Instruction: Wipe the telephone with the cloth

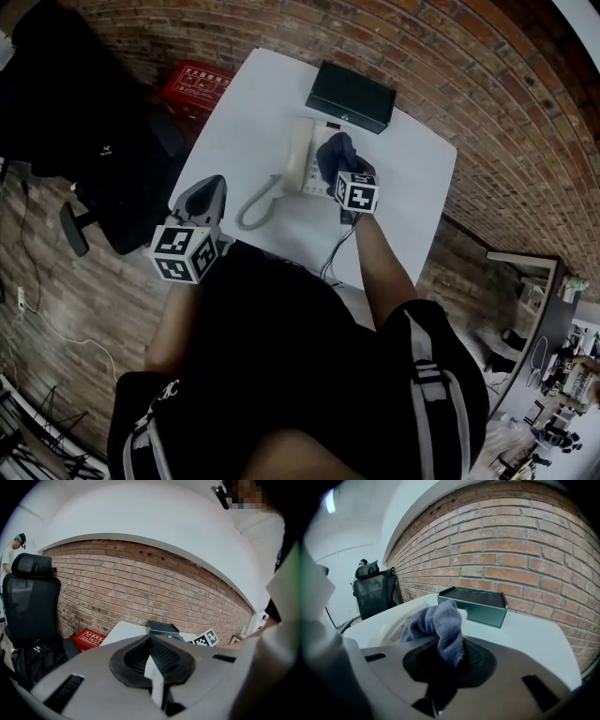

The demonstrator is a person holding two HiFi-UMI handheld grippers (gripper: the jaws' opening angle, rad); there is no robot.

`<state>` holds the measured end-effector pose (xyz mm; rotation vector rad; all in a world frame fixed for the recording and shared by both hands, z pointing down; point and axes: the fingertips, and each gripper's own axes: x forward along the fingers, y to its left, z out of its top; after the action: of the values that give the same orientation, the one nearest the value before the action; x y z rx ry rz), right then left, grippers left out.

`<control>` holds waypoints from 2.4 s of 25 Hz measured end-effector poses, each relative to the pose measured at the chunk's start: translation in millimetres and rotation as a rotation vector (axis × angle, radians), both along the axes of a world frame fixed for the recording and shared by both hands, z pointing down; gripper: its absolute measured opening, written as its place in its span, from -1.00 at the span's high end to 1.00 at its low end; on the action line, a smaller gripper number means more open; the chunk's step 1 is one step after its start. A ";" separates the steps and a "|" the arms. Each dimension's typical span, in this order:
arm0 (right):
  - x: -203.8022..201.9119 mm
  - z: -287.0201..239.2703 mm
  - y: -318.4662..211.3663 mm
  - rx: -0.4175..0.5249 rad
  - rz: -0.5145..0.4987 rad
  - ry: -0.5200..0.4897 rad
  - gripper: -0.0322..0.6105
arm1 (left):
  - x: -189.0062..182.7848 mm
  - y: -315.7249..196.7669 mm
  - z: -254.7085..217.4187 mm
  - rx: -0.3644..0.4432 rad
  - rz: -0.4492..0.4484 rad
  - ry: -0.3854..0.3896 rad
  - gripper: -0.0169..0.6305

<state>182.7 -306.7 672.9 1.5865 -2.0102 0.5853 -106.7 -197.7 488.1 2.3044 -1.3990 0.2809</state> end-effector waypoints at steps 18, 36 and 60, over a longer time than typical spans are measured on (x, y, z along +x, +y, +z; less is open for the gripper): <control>-9.6 20.0 70.3 -0.037 -0.047 -0.038 0.76 | 43.0 -2.6 8.9 -0.021 0.083 -0.002 0.96; -31.1 27.0 89.7 -0.114 -0.195 0.010 0.76 | 47.4 -8.8 6.7 -0.013 0.094 -0.019 0.96; -35.1 -49.1 70.5 0.058 -0.068 -0.080 0.76 | 106.4 -31.3 2.3 -0.002 0.320 0.016 0.96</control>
<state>147.6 -236.2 623.8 1.5435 -2.1496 0.5770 -0.3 -229.0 490.3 2.5180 -1.0165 0.3571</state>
